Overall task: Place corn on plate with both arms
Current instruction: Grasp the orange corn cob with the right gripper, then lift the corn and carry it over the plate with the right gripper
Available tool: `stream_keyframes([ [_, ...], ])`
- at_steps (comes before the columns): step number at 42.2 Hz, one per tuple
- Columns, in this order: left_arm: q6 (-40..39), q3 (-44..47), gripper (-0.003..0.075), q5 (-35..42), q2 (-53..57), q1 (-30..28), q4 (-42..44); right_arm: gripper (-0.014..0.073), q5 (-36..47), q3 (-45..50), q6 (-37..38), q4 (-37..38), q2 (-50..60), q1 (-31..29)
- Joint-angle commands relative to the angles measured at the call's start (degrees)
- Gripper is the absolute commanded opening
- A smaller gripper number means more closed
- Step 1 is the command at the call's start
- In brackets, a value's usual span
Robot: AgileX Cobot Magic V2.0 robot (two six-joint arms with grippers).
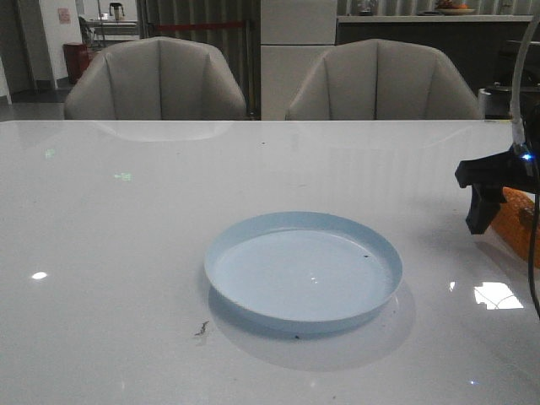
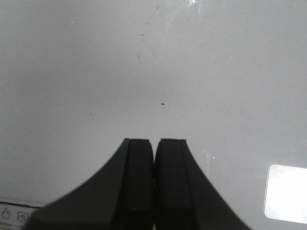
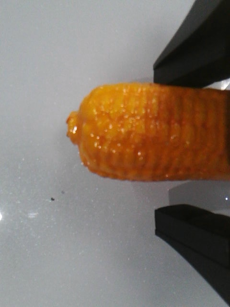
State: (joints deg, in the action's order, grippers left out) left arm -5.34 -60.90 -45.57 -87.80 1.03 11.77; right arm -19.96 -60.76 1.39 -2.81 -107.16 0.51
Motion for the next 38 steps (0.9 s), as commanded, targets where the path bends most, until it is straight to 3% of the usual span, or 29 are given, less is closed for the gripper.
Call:
stream_keyframes([
  [1,-0.67,-1.39,0.0093,1.12,2.49,-0.05,0.12,0.0590,2.79,-1.72,-0.18,1.36,1.80,-0.33],
  [9,-0.67,-1.39,0.0093,-0.07,2.49,-0.05,-0.12,0.0540,3.16,-2.14,-0.18,3.98,1.24,-0.33],
  [25,-0.67,-1.39,0.0093,-1.31,2.49,-0.05,-0.59,0.0223,-2.19,-14.20,-2.01,4.25,1.24,2.52],
  [38,-0.67,-1.39,0.0093,-1.31,2.49,-0.05,-1.99,0.0204,-5.51,-22.82,-2.80,4.25,1.24,13.36],
])
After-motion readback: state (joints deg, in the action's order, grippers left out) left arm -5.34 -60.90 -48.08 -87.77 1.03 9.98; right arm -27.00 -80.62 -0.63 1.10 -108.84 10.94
